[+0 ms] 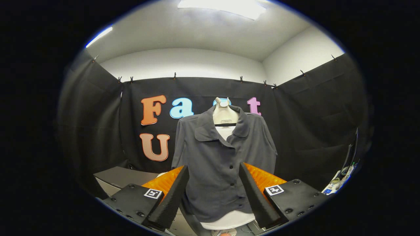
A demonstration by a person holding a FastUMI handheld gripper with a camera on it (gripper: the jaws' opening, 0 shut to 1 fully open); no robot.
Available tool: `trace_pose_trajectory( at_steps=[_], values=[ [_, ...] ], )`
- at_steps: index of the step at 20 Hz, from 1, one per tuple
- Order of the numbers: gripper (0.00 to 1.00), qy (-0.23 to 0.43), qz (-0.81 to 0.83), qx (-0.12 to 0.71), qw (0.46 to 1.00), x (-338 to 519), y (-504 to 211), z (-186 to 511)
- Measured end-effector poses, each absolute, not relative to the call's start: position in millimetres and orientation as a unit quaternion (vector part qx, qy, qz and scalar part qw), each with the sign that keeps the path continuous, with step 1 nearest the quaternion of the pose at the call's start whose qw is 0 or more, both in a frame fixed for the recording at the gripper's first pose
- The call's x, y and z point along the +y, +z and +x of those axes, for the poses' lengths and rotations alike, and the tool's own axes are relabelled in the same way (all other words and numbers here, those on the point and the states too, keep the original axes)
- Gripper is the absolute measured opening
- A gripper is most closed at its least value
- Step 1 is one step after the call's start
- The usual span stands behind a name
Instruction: Iron the clothes twice with a garment steamer, once on the left side and once on the right side.
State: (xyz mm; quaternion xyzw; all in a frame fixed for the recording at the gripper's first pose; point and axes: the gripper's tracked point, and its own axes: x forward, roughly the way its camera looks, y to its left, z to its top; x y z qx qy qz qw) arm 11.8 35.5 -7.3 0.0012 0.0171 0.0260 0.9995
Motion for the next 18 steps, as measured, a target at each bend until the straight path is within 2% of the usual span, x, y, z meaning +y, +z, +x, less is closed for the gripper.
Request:
trace_pose_trajectory(
  at_steps=[9, 18],
  values=[
    [0.98, 0.062, -0.002, 0.032, 0.998, 88, -8, 37],
    [0.98, 0.110, 0.017, 0.071, 0.991, 191, -25, 84]
  ],
)
